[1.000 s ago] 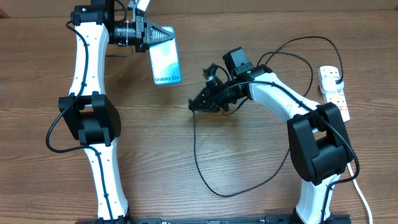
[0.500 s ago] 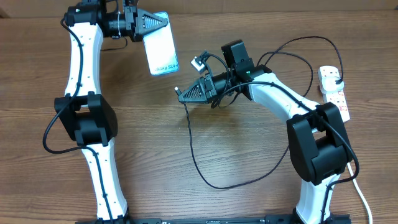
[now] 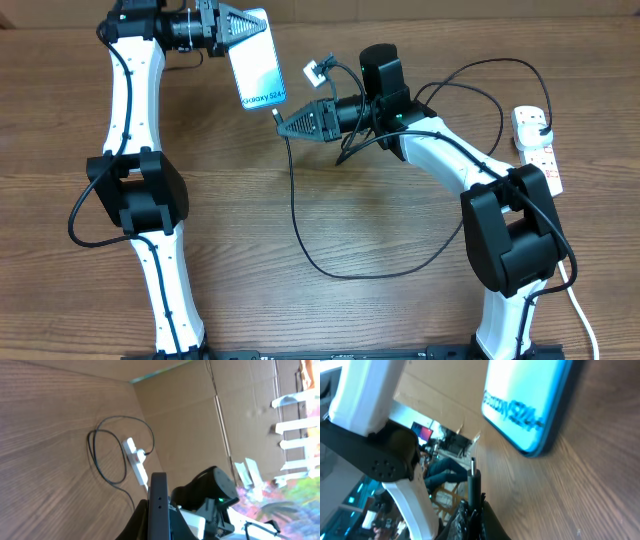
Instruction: Plug charger to phone and switch on socket
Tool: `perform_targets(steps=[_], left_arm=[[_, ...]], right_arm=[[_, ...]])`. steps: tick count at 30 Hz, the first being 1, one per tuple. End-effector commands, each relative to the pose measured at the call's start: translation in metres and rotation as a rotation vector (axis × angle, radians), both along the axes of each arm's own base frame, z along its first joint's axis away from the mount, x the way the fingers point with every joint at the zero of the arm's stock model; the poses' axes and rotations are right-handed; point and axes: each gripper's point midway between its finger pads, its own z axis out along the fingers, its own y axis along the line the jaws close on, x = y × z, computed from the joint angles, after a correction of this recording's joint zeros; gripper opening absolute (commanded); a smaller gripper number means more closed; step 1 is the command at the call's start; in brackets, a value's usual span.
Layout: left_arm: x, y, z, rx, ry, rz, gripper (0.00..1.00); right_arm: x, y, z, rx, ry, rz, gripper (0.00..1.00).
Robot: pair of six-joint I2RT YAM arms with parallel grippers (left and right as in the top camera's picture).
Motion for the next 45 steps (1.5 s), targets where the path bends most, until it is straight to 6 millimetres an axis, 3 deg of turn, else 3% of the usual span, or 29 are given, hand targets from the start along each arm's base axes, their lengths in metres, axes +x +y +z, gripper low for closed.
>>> perform_targets(steps=[1, 9, 13, 18, 26, 30, 45], left_arm=[[0.004, 0.002, 0.017, -0.032, 0.038, 0.005, 0.04], [0.033, 0.006, 0.028, -0.022, 0.092, 0.113, 0.05], [0.040, 0.006, 0.031, -0.028, 0.135, 0.152, 0.04], [0.047, 0.001, 0.050, -0.058, 0.087, 0.151, 0.04], [0.045, -0.030, 0.085, -0.121, 0.029, 0.109, 0.04], [0.042, -0.044, 0.093, -0.136, 0.016, 0.089, 0.04], [0.036, -0.047, 0.094, -0.124, -0.044, 0.055, 0.04]], right_arm=[[0.014, -0.001, 0.009, 0.007, 0.012, -0.046, 0.04], [0.035, -0.021, 0.018, 0.027, 0.022, -0.108, 0.04], [0.053, -0.037, 0.035, 0.069, 0.060, -0.167, 0.04], [0.067, -0.049, 0.066, 0.147, 0.104, -0.226, 0.04], [0.061, -0.046, 0.071, 0.156, 0.157, -0.198, 0.04], [0.055, -0.042, 0.071, 0.152, 0.150, -0.167, 0.04], [0.052, -0.042, 0.070, 0.151, 0.114, -0.149, 0.04]])
